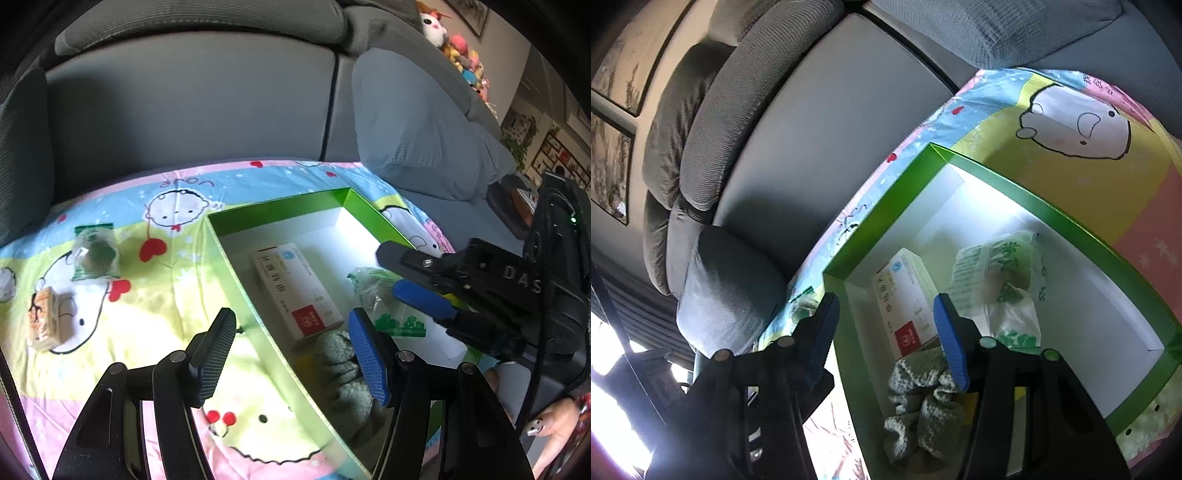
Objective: Organize objects
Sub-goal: 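Withdraw the right tool from the box back over the blanket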
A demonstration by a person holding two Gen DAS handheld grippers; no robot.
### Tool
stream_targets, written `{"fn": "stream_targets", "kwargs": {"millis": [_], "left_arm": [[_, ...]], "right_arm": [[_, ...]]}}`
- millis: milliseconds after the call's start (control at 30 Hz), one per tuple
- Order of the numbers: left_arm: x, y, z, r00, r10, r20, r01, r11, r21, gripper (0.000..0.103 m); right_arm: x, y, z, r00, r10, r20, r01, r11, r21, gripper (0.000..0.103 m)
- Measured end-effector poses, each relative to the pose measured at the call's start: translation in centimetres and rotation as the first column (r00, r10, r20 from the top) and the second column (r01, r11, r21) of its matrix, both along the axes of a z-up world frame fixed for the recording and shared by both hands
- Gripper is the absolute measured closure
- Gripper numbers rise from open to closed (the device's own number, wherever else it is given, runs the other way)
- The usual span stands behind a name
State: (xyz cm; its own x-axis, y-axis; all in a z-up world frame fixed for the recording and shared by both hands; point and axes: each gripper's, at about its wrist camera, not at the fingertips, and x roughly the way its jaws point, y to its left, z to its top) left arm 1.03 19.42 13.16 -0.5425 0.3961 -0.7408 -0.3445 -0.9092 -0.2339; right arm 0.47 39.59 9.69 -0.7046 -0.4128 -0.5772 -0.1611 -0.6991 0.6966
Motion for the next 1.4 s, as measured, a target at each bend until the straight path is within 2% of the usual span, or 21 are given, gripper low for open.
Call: {"fn": "stream_targets", "kwargs": {"millis": [133,233,300,433,533,633,700,833,900,933,1033,1200,1400], "left_arm": [[0.4,-1.4,0.6,1.0,0.014,-0.015,-0.014,1.0,0.002,0.039],[0.5,-2.9,1.0,0.999,0.03,-0.026,-0.03,0.999,0.013,0.031],[0.4,-4.0,0.9,0.998,0.06,-0.022,-0.06,0.998,0.011,0.031],[0.3,-7.0,1.1,0.993,0.118,-0.016,-0.117,0.993,0.021,0.031],[0.3,-9.4,1.2,0.987,0.162,-0.018,-0.162,0.987,-0.001,0.029],[0.4,-12.0,1.1,0.972,0.233,-0.03,-0.233,0.972,-0.022,0.021],[0.5,-13.9,0.8,0.959,0.281,-0.038,-0.282,0.959,-0.024,0.02],[0.3,-17.6,-0.9,0.934,0.358,-0.004,-0.358,0.933,-0.029,0.02],[0.2,-18.7,-1.8,0.924,0.382,0.017,-0.381,0.924,-0.036,0.02],[0.2,-19.3,-2.3,0.921,0.389,0.03,-0.387,0.921,-0.045,0.02],[0.2,-20.7,-3.1,0.914,0.403,0.039,-0.401,0.914,-0.058,0.02],[0.3,-23.7,-3.6,0.89,0.453,0.052,-0.449,0.891,-0.062,0.02],[0.7,-28.0,-4.4,0.838,0.537,0.093,-0.535,0.843,-0.052,0.02]], "right_arm": [[0.6,-0.2,0.8,1.0,-0.014,-0.018,0.015,0.999,0.036,0.042],[0.8,-0.4,1.0,1.0,-0.02,-0.023,0.021,0.999,0.049,0.036],[0.7,-0.4,0.9,1.0,-0.02,-0.019,0.021,0.999,0.044,0.03],[0.7,-0.5,0.8,0.999,-0.033,-0.005,0.033,0.998,0.048,0.028],[0.8,-0.9,1.0,0.999,-0.032,-0.003,0.032,0.998,0.063,0.027],[0.6,-1.6,1.1,1.0,-0.022,0.007,0.021,0.996,0.085,0.027],[0.4,-2.3,1.3,1.0,-0.011,0.013,0.01,0.994,0.105,0.026],[0.0,-3.7,1.6,1.0,0.009,0.017,-0.011,0.99,0.14,0.025],[-0.1,-4.5,1.8,1.0,0.023,0.012,-0.025,0.986,0.168,0.016],[-0.2,-5.1,2.0,0.999,0.033,0.007,-0.034,0.982,0.185,0.015],[-0.4,-6.8,2.5,0.998,0.065,0.0,-0.064,0.973,0.221,0.014],[-0.9,-10.4,3.1,0.989,0.148,-0.021,-0.137,0.956,0.257,0.014],[-1.7,-15.3,2.7,0.97,0.244,-0.018,-0.229,0.929,0.29,0.014]]}}
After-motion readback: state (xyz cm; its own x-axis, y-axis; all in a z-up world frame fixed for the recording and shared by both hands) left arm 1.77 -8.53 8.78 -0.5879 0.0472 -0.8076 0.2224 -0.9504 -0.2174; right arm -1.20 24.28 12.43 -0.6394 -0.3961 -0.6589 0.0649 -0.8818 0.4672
